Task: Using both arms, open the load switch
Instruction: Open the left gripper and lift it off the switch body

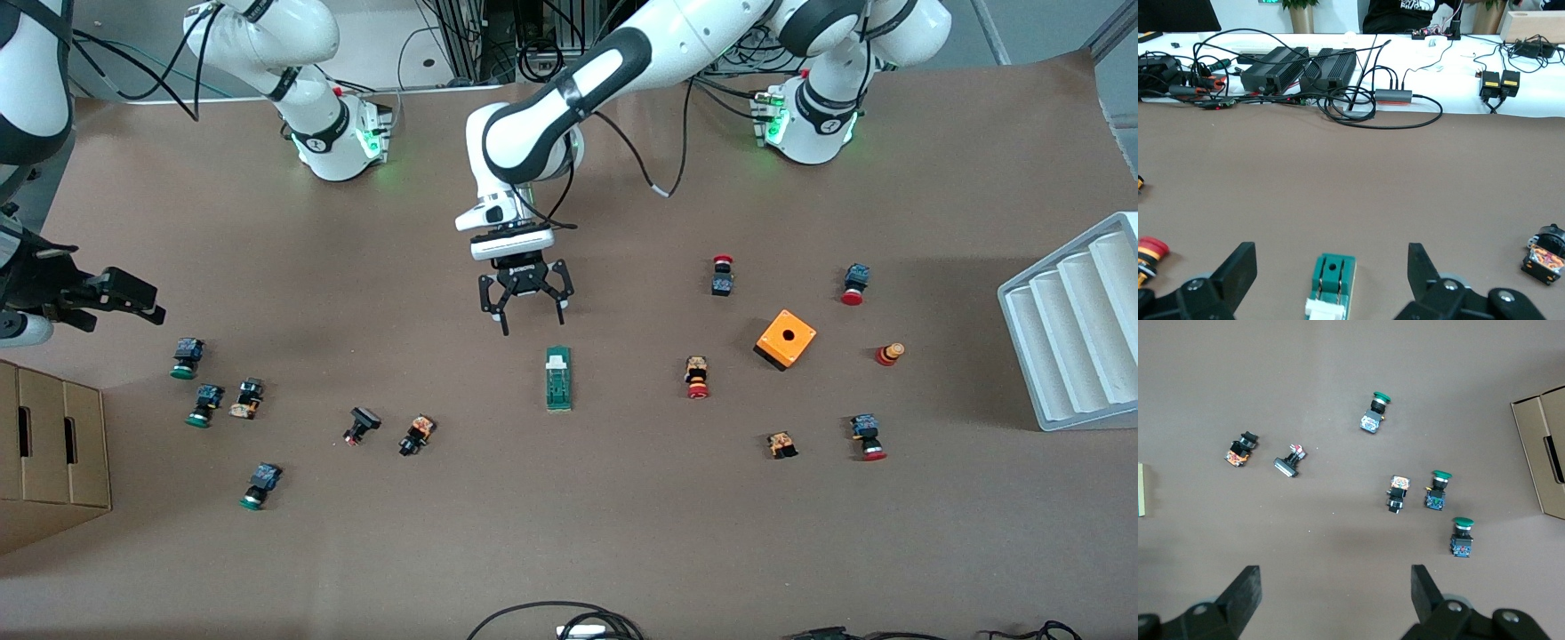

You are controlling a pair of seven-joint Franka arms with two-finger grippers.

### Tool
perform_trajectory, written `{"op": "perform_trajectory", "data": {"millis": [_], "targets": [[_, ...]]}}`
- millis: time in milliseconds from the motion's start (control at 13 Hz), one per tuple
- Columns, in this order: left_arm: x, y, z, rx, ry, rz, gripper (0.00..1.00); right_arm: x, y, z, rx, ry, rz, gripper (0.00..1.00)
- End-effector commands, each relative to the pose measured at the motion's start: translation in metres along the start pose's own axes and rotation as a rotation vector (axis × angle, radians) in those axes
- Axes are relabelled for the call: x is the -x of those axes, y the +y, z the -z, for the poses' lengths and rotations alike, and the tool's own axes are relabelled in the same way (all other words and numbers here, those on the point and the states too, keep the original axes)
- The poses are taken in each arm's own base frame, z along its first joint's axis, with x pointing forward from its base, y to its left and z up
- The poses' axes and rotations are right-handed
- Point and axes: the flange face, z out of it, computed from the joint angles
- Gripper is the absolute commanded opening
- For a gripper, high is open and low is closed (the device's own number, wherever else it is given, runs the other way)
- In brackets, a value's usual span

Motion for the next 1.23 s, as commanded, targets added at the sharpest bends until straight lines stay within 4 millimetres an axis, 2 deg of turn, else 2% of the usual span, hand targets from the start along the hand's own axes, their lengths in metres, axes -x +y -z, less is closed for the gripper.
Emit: {"op": "perform_trajectory", "data": {"millis": [0,154,540,617,848,925,1157], "targets": [[-0.044,-0.011,0.006,0.007,-0.056,-0.050,1.00,-0.002,0.003,0.008,0.025,0.018,0.010,1.00],[-0.075,-0.020,0.000,0.012,-0.091,-0.076,1.00,-0.002,0.005,0.008,0.026,0.022,0.007,1.00],[-0.138,-0.037,0.000,0.023,-0.190,-0.150,1.00,-0.007,0.005,0.006,0.031,0.025,0.006,1.00],[-0.155,-0.048,-0.012,0.012,-0.204,-0.147,1.00,-0.008,0.006,0.005,0.035,0.024,0.007,1.00],[-0.193,-0.064,-0.022,0.032,-0.272,-0.175,1.00,-0.012,0.008,0.006,0.096,0.035,0.032,1.00],[-0.203,-0.070,-0.026,0.037,-0.290,-0.190,1.00,-0.013,0.008,0.006,0.097,0.043,0.032,1.00],[-0.227,-0.073,-0.023,0.065,-0.317,-0.240,1.00,-0.015,0.005,0.008,0.100,0.059,0.038,1.00]]}}
